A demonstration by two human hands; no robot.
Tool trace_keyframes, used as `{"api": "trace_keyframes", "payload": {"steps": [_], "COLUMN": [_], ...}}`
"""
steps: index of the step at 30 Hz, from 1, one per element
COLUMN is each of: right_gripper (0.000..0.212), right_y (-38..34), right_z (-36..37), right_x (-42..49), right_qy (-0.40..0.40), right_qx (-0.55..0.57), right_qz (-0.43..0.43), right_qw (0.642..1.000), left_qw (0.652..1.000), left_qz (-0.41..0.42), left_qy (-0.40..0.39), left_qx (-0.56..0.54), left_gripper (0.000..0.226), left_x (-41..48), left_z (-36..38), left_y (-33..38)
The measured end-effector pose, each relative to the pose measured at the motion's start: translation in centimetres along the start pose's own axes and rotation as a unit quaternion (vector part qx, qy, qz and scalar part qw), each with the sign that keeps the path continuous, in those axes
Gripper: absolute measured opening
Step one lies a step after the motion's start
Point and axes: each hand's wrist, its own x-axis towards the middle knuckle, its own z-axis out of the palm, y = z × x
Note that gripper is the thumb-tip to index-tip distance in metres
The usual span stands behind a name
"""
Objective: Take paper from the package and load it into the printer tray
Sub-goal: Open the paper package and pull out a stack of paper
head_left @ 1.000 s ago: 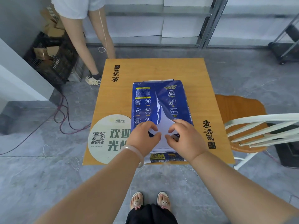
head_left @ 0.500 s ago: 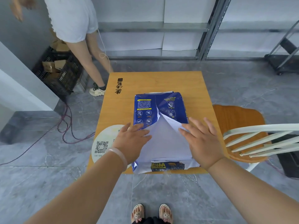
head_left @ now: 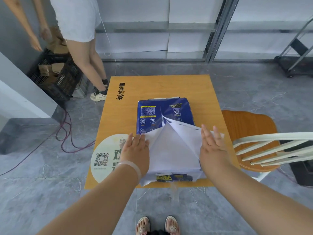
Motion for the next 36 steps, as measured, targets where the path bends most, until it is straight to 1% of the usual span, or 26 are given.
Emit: {"api": "trace_keyframes", "payload": {"steps": [2, 3, 5, 7, 9, 11, 12, 13, 14, 16, 18, 19, 22, 24, 27, 31, 33, 35, 36], "right_gripper": [0.050, 0.053, 0.058, 0.062, 0.073, 0.087, 0.089, 0.085, 0.078, 0.072, 0.070, 0.069, 0.069, 0.070, 0.066, 0.067, 0.070, 0.074, 0.072], "right_y": [-0.1, -0.1, -0.1, -0.6, -1.4, -1.8, -2.0, -2.3, -2.5, -2.8, -3.0, -3.1, -3.2, -3.5, -3.8, -3.5, -3.4, -3.3, -3.2], "right_z": [0.1, 0.0, 0.0, 0.5, 1.0, 1.4, 1.7, 2.0, 2.5, 3.6, 5.1, 5.9, 7.2, 7.6, 7.8, 7.7, 7.4, 6.7, 6.3], "right_x": [0.6, 0.8, 1.2, 1.4, 1.3, 1.1, 1.0, 1.0, 1.1, 1.4, 2.1, 2.3, 2.7, 2.8, 3.0, 3.0, 2.6, 1.8, 1.2], "right_qy": [-0.017, -0.006, 0.062, 0.122, 0.144, 0.169, 0.182, 0.195, 0.194, 0.144, 0.110, 0.100, 0.084, 0.081, 0.075, 0.063, 0.074, 0.123, 0.155], "right_qx": [-0.009, 0.005, 0.079, 0.184, 0.274, 0.339, 0.358, 0.363, 0.362, 0.381, 0.425, 0.443, 0.497, 0.519, 0.530, 0.533, 0.537, 0.520, 0.509], "right_qz": [-0.016, -0.019, -0.026, -0.068, -0.111, -0.113, -0.117, -0.124, -0.125, -0.083, -0.027, -0.018, -0.031, -0.034, -0.032, -0.043, -0.040, -0.026, -0.021], "right_qw": [1.000, 1.000, 0.995, 0.973, 0.944, 0.919, 0.908, 0.903, 0.903, 0.910, 0.898, 0.891, 0.863, 0.850, 0.844, 0.843, 0.840, 0.845, 0.846], "left_qw": [1.000, 0.998, 0.994, 0.988, 0.986, 0.987, 0.987, 0.987, 0.986, 0.982, 0.977, 0.974, 0.962, 0.956, 0.952, 0.952, 0.951, 0.946, 0.941], "left_qz": [0.005, 0.017, 0.065, 0.118, 0.146, 0.132, 0.119, 0.109, 0.103, 0.099, 0.091, 0.083, 0.075, 0.072, 0.068, 0.075, 0.077, 0.080, 0.081], "left_qy": [0.027, 0.046, 0.079, 0.085, 0.063, 0.060, 0.074, 0.084, 0.090, 0.103, 0.103, 0.102, 0.103, 0.112, 0.113, 0.102, 0.099, 0.109, 0.120], "left_qx": [-0.014, -0.027, -0.042, -0.050, -0.053, -0.067, -0.079, -0.088, -0.098, -0.126, -0.161, -0.183, -0.241, -0.260, -0.277, -0.280, -0.283, -0.296, -0.307], "left_gripper": [0.063, 0.063, 0.064, 0.064, 0.064, 0.061, 0.060, 0.059, 0.060, 0.063, 0.065, 0.066, 0.070, 0.072, 0.074, 0.078, 0.078, 0.071, 0.065], "left_x": [0.0, 0.0, -0.1, -0.2, -0.2, -0.2, -0.2, -0.4, -0.6, -0.8, -1.0, -1.0, -0.8, -0.7, -0.6, -0.5, -0.5, -0.7, -0.8], "left_z": [0.5, 0.8, 1.3, 1.9, 2.5, 3.2, 3.2, 3.2, 3.3, 3.9, 5.0, 5.5, 6.8, 7.4, 7.8, 7.9, 7.6, 6.8, 6.2], "left_y": [1.0, 1.4, 1.8, 1.9, 1.8, 1.4, 1.1, 0.8, 0.6, 0.2, -0.1, -0.2, -0.4, -0.4, -0.2, -0.4, -0.5, -0.5, -0.5]}}
